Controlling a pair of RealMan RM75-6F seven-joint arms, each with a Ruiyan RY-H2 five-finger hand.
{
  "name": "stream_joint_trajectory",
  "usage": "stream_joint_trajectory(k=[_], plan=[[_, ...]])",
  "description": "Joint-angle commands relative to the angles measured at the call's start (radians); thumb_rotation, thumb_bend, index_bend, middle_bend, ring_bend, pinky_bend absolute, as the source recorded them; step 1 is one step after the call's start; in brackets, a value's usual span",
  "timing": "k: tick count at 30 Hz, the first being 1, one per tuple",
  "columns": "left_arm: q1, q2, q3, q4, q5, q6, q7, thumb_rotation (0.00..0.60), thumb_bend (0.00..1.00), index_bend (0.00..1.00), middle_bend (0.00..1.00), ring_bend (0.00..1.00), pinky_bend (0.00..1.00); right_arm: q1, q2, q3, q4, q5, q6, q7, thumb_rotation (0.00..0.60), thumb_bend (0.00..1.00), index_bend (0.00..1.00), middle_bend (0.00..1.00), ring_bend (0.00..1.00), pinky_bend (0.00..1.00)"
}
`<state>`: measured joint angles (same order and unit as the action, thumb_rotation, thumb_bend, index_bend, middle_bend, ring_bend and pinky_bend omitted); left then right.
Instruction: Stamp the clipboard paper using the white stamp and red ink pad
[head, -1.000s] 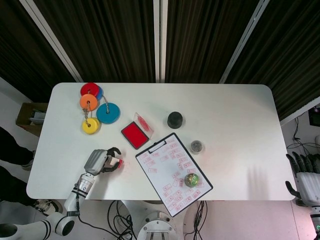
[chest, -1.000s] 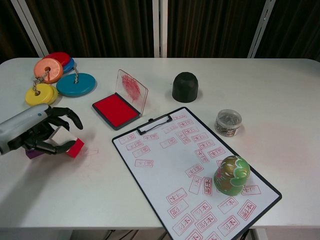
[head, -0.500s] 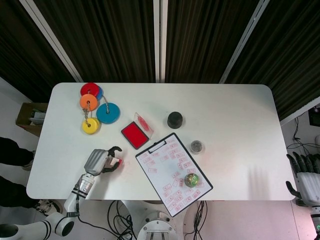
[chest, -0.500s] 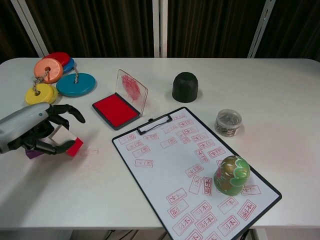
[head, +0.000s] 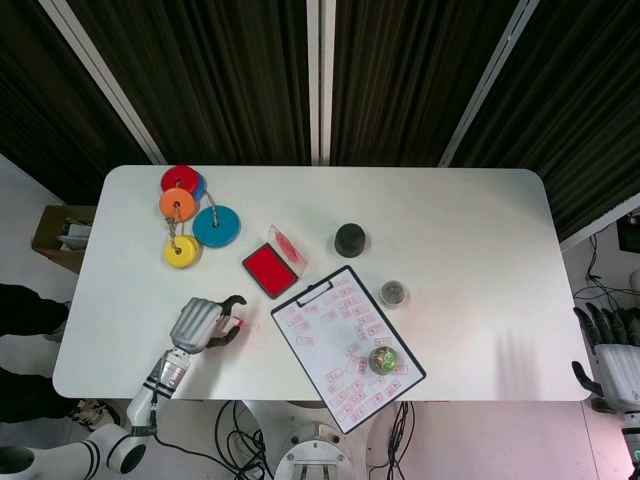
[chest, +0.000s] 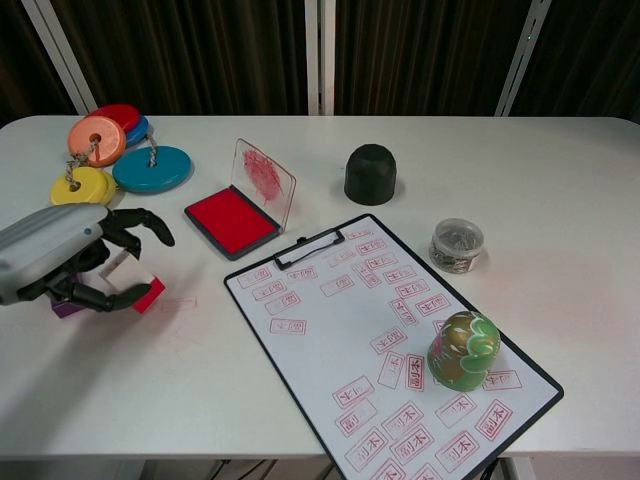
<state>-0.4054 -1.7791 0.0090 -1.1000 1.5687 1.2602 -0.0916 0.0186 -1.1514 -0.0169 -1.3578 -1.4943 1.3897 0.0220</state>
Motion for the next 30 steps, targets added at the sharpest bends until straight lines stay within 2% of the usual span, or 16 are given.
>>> stream_joint_trajectory(k=[1, 9, 20, 30], plan=[[-0.006, 0.013, -0.001, -0.021, 0.004, -0.001, 0.046, 0.600, 0.30, 0.30, 0.49, 1.00, 1.00, 0.000, -0.001, 0.000, 0.004, 0.001, -0.001, 0.004, 0.600, 0.27, 0.00, 0.00, 0.00, 0.00], [-0.011, 0.025, -0.005, -0.049, -0.007, -0.018, 0.088, 0.600, 0.23, 0.29, 0.46, 1.00, 1.00, 0.001, 0.000, 0.001, 0.006, 0.005, -0.007, 0.013, 0.600, 0.27, 0.00, 0.00, 0.00, 0.00], [-0.009, 0.042, -0.006, -0.075, -0.012, -0.016, 0.079, 0.600, 0.21, 0.28, 0.44, 0.99, 1.00, 0.002, 0.002, 0.001, 0.001, 0.007, -0.011, 0.010, 0.600, 0.27, 0.00, 0.00, 0.00, 0.00], [-0.008, 0.069, -0.001, -0.123, 0.000, -0.003, 0.079, 0.600, 0.21, 0.28, 0.49, 0.99, 1.00, 0.001, 0.000, -0.001, 0.004, 0.008, -0.012, 0.012, 0.600, 0.27, 0.00, 0.00, 0.00, 0.00]])
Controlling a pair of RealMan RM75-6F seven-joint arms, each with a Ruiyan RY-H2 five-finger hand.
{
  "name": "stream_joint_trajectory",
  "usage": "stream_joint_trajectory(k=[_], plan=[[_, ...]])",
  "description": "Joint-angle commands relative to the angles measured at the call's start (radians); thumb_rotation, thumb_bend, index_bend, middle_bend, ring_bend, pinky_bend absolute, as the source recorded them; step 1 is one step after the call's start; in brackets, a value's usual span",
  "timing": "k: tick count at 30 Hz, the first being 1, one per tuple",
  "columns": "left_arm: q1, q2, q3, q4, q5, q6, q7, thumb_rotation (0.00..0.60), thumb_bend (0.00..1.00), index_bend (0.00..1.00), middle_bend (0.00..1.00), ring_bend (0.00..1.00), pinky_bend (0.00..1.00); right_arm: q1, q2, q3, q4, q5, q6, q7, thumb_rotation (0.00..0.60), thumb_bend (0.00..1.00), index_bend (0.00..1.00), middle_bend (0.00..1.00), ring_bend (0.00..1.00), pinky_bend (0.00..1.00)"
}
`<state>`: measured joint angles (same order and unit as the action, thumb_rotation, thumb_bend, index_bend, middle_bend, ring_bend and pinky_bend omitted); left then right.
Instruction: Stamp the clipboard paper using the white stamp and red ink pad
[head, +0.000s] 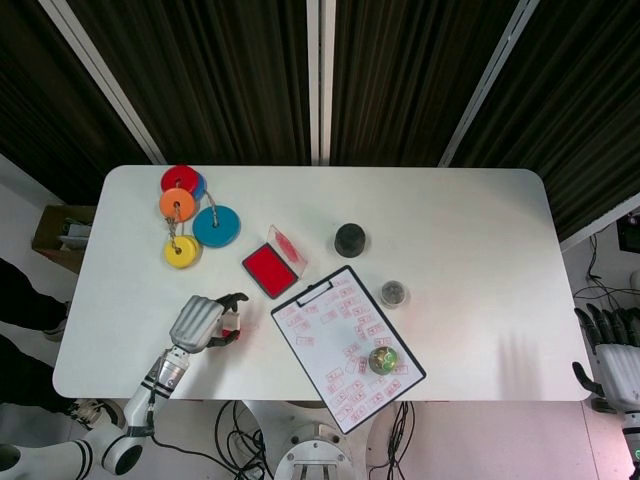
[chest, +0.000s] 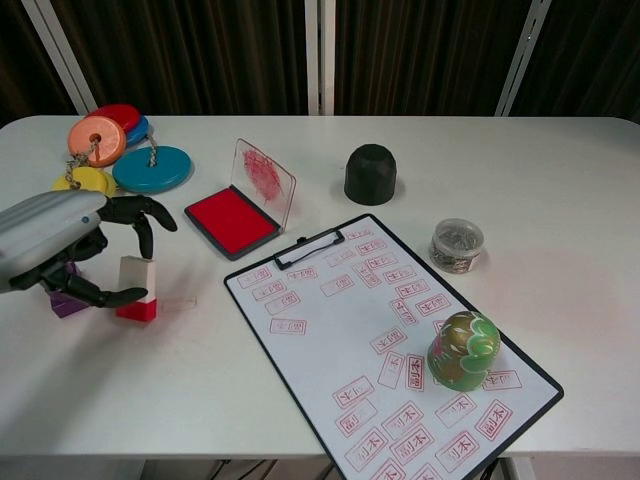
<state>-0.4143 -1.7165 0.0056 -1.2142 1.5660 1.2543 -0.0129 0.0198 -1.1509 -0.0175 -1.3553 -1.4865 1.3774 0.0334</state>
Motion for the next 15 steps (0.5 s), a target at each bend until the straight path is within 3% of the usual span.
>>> stream_joint_trajectory(k=[1, 15], plan=[[0.001, 0.011, 0.005, -0.014, 0.004, 0.001, 0.004, 0.600, 0.21, 0.28, 0.50, 0.99, 1.00, 0.000, -0.001, 0.000, 0.002, 0.000, 0.000, 0.001, 0.600, 0.27, 0.00, 0.00, 0.00, 0.00], [0.018, 0.061, 0.027, -0.077, 0.021, 0.019, 0.025, 0.600, 0.21, 0.28, 0.51, 0.99, 1.00, 0.003, -0.008, -0.003, 0.005, -0.006, -0.002, -0.009, 0.600, 0.27, 0.00, 0.00, 0.00, 0.00]])
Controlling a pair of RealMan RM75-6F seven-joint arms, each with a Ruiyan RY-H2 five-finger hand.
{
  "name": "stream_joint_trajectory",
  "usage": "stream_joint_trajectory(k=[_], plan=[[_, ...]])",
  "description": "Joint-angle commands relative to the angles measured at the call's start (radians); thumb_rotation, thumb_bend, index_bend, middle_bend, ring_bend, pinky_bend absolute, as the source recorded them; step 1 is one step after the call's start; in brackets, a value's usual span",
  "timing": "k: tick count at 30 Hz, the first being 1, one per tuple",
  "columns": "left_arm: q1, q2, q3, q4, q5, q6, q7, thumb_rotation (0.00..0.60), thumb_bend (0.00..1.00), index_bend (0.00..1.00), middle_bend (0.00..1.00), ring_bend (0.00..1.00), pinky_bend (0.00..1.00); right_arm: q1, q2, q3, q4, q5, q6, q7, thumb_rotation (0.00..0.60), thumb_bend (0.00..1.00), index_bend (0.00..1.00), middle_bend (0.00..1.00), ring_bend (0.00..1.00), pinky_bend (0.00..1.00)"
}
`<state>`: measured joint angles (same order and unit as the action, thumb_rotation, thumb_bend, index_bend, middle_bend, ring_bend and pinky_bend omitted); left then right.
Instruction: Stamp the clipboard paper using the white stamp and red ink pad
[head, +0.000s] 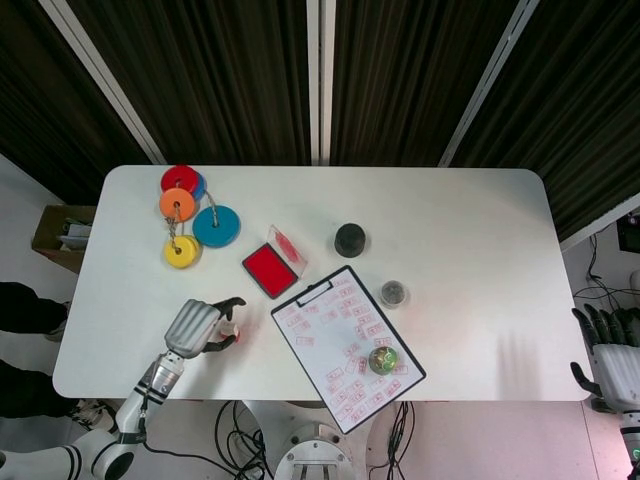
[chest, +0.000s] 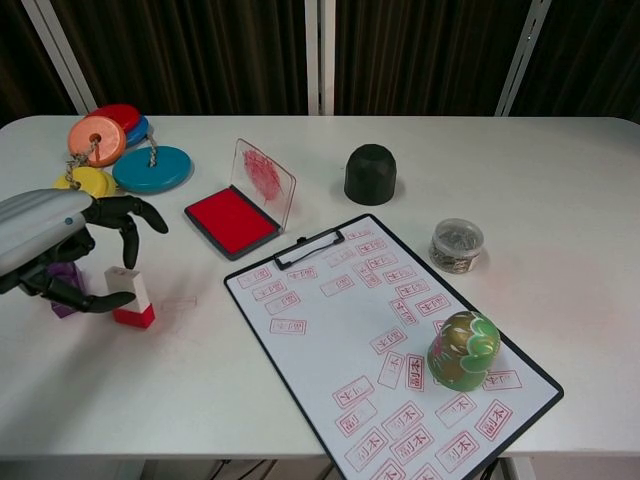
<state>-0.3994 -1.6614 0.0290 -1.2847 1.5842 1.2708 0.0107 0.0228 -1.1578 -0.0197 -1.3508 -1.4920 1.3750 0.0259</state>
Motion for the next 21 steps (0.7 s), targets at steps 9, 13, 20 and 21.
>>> stream_joint_trajectory(k=[9, 13, 20, 21], plan=[[0.012, 0.019, 0.009, -0.026, 0.012, 0.016, -0.004, 0.600, 0.21, 0.28, 0.51, 0.99, 1.00, -0.001, -0.002, -0.001, 0.000, -0.005, 0.006, -0.004, 0.600, 0.27, 0.00, 0.00, 0.00, 0.00], [0.024, 0.055, 0.003, -0.085, 0.042, 0.078, -0.021, 0.600, 0.21, 0.28, 0.51, 0.98, 1.00, -0.006, 0.004, 0.002, 0.000, -0.015, 0.030, -0.001, 0.600, 0.27, 0.00, 0.00, 0.00, 0.00], [0.135, 0.226, -0.019, -0.218, 0.143, 0.385, -0.016, 0.431, 0.19, 0.30, 0.34, 0.44, 0.65, -0.032, 0.020, 0.004, 0.016, -0.053, 0.119, 0.027, 0.600, 0.24, 0.00, 0.00, 0.00, 0.00], [0.155, 0.245, -0.025, -0.198, 0.144, 0.420, 0.009, 0.319, 0.19, 0.29, 0.28, 0.31, 0.50, -0.036, 0.017, 0.004, 0.026, -0.061, 0.133, 0.034, 0.600, 0.22, 0.00, 0.00, 0.00, 0.00]])
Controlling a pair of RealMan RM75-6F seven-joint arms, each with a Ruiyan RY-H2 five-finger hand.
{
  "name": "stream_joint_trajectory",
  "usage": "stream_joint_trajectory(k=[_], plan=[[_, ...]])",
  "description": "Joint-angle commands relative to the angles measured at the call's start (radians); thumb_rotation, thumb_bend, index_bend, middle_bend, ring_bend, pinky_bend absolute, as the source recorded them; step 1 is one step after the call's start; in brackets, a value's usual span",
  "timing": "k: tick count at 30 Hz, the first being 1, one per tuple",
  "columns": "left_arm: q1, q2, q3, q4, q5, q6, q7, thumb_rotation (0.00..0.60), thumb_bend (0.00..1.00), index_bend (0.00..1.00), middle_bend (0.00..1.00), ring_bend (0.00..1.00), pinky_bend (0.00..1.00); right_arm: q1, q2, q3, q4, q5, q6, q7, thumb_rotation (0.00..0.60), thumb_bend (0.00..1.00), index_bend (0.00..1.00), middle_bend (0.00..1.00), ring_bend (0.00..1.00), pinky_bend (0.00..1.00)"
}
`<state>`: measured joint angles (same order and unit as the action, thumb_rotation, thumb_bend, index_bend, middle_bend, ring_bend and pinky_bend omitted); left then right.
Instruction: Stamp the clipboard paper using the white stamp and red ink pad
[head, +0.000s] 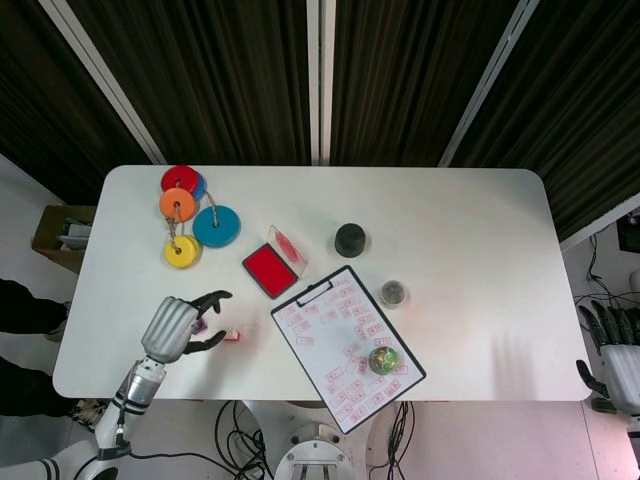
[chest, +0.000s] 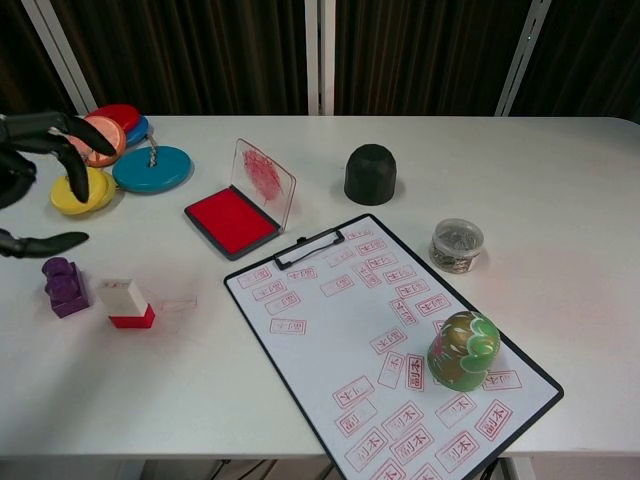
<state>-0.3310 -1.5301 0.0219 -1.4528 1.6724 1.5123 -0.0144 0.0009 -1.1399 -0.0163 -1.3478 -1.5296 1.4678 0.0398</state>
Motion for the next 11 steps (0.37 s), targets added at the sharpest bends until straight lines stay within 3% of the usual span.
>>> stream_joint_trajectory(k=[1, 2, 3, 7, 11], plan=[[0.104, 0.130, -0.021, -0.002, 0.056, 0.207, 0.060, 0.155, 0.19, 0.29, 0.20, 0.17, 0.31, -0.018, -0.004, -0.001, 0.035, -0.032, 0.054, 0.027, 0.600, 0.22, 0.00, 0.00, 0.00, 0.00], [0.128, 0.154, -0.015, 0.030, 0.047, 0.225, 0.077, 0.034, 0.19, 0.28, 0.16, 0.11, 0.21, -0.024, -0.010, -0.003, 0.050, -0.041, 0.069, 0.036, 0.600, 0.21, 0.00, 0.00, 0.00, 0.00], [0.146, 0.170, -0.009, 0.047, 0.032, 0.230, 0.077, 0.000, 0.19, 0.26, 0.15, 0.10, 0.20, -0.027, -0.013, -0.004, 0.061, -0.046, 0.079, 0.040, 0.600, 0.20, 0.00, 0.00, 0.00, 0.00], [0.212, 0.240, 0.029, 0.085, -0.045, 0.198, 0.015, 0.000, 0.19, 0.21, 0.13, 0.09, 0.19, -0.039, -0.015, -0.002, 0.081, -0.050, 0.105, 0.046, 0.600, 0.20, 0.00, 0.00, 0.00, 0.00], [0.232, 0.278, 0.056, 0.087, -0.050, 0.170, -0.053, 0.000, 0.19, 0.18, 0.13, 0.09, 0.19, -0.041, 0.004, -0.005, 0.057, -0.048, 0.098, 0.022, 0.600, 0.21, 0.00, 0.00, 0.00, 0.00]])
